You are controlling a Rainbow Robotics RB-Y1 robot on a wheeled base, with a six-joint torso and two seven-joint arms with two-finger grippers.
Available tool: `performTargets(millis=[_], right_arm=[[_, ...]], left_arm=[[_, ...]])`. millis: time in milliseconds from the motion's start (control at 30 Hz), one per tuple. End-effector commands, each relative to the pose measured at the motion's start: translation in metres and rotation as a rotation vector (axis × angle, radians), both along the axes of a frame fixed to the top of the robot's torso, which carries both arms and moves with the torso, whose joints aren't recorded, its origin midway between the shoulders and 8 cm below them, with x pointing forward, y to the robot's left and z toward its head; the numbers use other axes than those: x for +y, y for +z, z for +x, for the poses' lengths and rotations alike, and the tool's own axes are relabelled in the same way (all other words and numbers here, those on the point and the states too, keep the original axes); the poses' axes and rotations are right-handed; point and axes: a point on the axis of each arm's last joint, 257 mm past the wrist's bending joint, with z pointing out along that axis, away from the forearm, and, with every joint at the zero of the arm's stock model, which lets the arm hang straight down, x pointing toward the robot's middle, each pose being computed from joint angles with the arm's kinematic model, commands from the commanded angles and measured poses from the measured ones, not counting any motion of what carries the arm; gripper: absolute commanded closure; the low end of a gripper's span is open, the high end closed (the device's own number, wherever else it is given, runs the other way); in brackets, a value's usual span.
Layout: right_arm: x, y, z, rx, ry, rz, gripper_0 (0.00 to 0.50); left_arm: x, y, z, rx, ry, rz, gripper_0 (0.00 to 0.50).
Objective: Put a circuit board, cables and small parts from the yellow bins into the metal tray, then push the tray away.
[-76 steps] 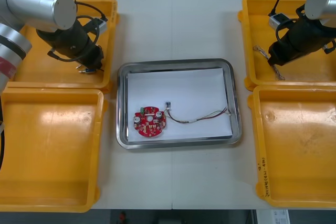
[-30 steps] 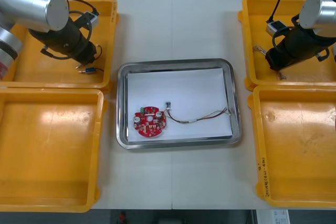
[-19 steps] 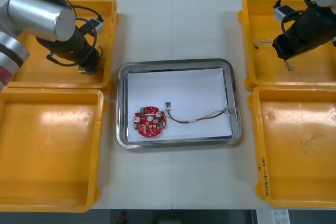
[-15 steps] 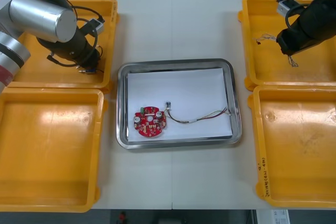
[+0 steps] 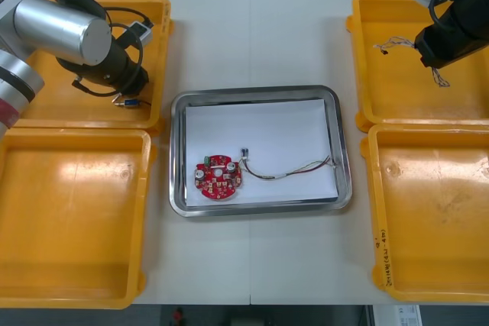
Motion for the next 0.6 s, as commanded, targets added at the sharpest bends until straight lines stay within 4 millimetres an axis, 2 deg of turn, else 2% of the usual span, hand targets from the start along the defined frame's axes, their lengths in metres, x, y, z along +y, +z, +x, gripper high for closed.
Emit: performTargets(millis=[33,133,233,467,600], right_arm=[[-0.015,0.045,-0.003,-0.073,-0.062,0.002,0.496],[-0.015,0.054,-0.002,-0.102,-0.061,-0.007,0.499],[-0.013,0.064,-0.001,-0.133,-0.057,-0.018,0.496],[-0.01,0.087,0.0,-0.2,-0.048,-0.042,0.499],[-0.007,0.091,0.001,-0.211,-0.041,-0.042,0.5]], left_arm=[[0.023,-0.001,-0.001,-0.009,0.002,0.036,0.408],[0.023,-0.001,-0.002,-0.008,0.002,0.036,0.448],[0.024,-0.001,-0.001,-0.009,0.003,0.037,0.466],[0.035,0.004,0.002,-0.028,0.001,0.073,0.47],[0.044,0.009,0.005,-0.045,0.003,0.1,0.469]])
